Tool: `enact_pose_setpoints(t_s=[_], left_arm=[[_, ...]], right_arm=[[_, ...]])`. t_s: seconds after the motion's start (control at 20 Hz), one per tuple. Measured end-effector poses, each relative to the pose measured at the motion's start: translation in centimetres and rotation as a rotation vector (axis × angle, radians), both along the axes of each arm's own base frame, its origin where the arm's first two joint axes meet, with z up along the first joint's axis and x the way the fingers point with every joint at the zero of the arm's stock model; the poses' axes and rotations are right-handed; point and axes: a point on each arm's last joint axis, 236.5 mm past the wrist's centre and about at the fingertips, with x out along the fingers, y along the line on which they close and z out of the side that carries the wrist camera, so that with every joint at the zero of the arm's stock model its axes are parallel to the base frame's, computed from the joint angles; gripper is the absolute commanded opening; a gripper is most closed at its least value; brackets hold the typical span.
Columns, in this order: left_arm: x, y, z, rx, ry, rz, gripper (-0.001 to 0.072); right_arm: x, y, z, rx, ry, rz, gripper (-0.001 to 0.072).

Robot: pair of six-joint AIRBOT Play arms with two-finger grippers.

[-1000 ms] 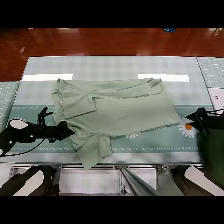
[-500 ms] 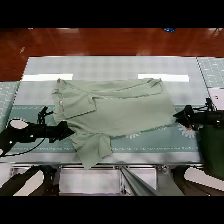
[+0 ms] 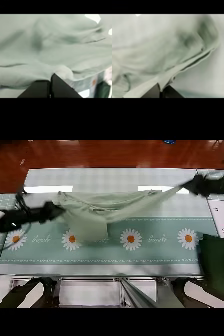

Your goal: Fold the shirts.

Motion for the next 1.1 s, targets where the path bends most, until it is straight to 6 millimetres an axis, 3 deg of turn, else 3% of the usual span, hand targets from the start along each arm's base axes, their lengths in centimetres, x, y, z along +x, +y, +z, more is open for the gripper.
enact_pose_setpoints(t_s=[0.1, 0.25, 0.4, 0.5, 0.6, 0.7, 0.9, 1.1], left_arm=[[2.5, 0.3, 9.8, 0.000, -0.244, 0.009, 0.0018], [2.5, 2.0, 24.0, 0.086, -0.579, 0.060, 0.0018], [-1.2, 4.1, 35.1, 0.247, -0.819, 0.155, 0.0018], [-5.0, 4.9, 40.7, 0.348, -0.959, 0.227, 0.0018], [-8.8, 5.6, 44.1, 0.464, -1.052, 0.298, 0.0018], [-12.4, 5.8, 46.1, 0.571, -1.119, 0.358, 0.0018], [-18.6, 6.2, 47.1, 0.746, -1.159, 0.456, 0.0018], [-22.6, 6.2, 46.2, 0.786, -1.146, 0.496, 0.0018]], right_arm=[[1.0, 0.5, 9.7, -0.052, -0.218, -0.004, 0.0031], [-1.7, 1.3, 22.1, -0.116, -0.481, -0.020, 0.0031], [-6.9, 2.6, 29.7, -0.190, -0.656, -0.026, 0.0031], [-10.7, 3.4, 32.4, -0.258, -0.725, -0.035, 0.0031], [-14.2, 4.0, 34.1, -0.328, -0.777, -0.049, 0.0031], [-17.5, 4.5, 35.0, -0.392, -0.810, -0.071, 0.0031], [-23.5, 5.9, 36.1, -0.468, -0.865, -0.103, 0.0031], [-27.6, 5.2, 35.1, -0.527, -0.851, -0.186, 0.0031]])
